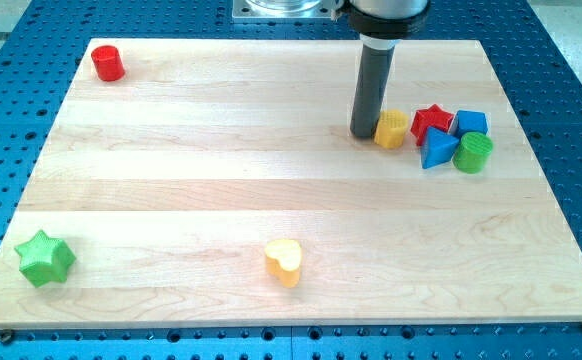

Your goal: Move heart towards hexagon

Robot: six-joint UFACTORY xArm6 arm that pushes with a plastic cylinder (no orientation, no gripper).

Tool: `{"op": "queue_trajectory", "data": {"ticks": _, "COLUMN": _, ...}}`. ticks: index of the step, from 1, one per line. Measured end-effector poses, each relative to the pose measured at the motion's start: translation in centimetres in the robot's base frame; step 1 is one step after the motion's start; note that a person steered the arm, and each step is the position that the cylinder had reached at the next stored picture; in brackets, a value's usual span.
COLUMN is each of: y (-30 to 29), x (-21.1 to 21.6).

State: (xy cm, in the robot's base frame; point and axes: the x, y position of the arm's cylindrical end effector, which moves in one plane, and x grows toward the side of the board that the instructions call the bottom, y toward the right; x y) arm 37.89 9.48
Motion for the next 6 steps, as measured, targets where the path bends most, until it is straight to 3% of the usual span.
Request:
{"op": "queue_trajectory", "data": {"ticks": 1, "y": 0.5, "x": -1.1}}
{"op": "queue_trajectory", "data": {"ticks": 3, "y": 1.2, "x": 1.4}}
{"op": "queue_trajectory", "data": {"ticks": 5, "y": -0.6, "x": 11.0}}
{"op": "queue_trajectory", "data": {"ticks": 6, "y": 3.0, "x": 19.5}}
